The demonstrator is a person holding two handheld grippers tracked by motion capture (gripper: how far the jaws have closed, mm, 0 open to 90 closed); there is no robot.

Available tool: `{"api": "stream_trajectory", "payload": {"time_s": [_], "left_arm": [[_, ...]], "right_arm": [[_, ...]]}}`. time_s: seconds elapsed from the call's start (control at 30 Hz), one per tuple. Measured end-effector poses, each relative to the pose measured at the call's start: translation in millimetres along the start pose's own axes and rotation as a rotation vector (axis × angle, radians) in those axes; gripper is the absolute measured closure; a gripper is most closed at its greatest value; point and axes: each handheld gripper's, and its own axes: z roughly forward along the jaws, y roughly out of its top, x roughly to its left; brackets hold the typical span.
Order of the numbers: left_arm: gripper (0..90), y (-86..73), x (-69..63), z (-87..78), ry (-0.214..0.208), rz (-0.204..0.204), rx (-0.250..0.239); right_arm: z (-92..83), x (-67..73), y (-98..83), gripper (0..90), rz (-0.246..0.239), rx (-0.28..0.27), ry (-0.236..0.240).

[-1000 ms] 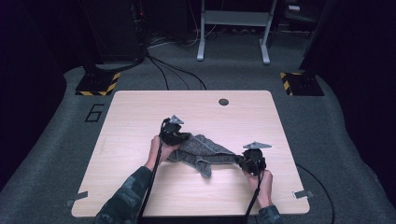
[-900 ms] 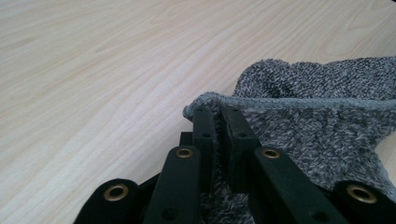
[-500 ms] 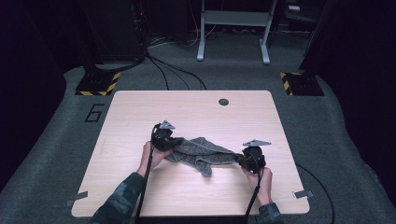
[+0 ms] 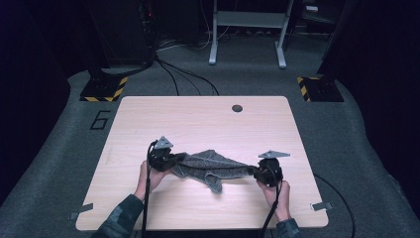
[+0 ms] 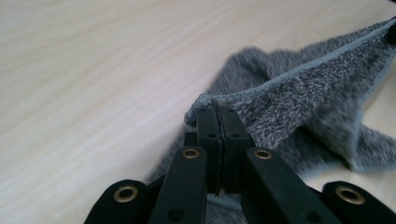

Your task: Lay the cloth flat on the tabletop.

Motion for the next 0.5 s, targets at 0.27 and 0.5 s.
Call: {"api": "stream_trajectory", "payload": {"time_s": [0.27, 0.5], "left_arm": [[89.3, 126.7, 48.8, -29.4, 0.171, -0.034, -0.161], [89.1, 140.0, 2.4, -104.5, 0.175, 0.142, -0.277]], "right_arm": [[-10.4, 0.1, 160.7, 90.0, -0.11, -0.09, -0.146], [-83.9, 33.1, 180.1, 89.4, -0.219, -0.249, -0.17]]}}
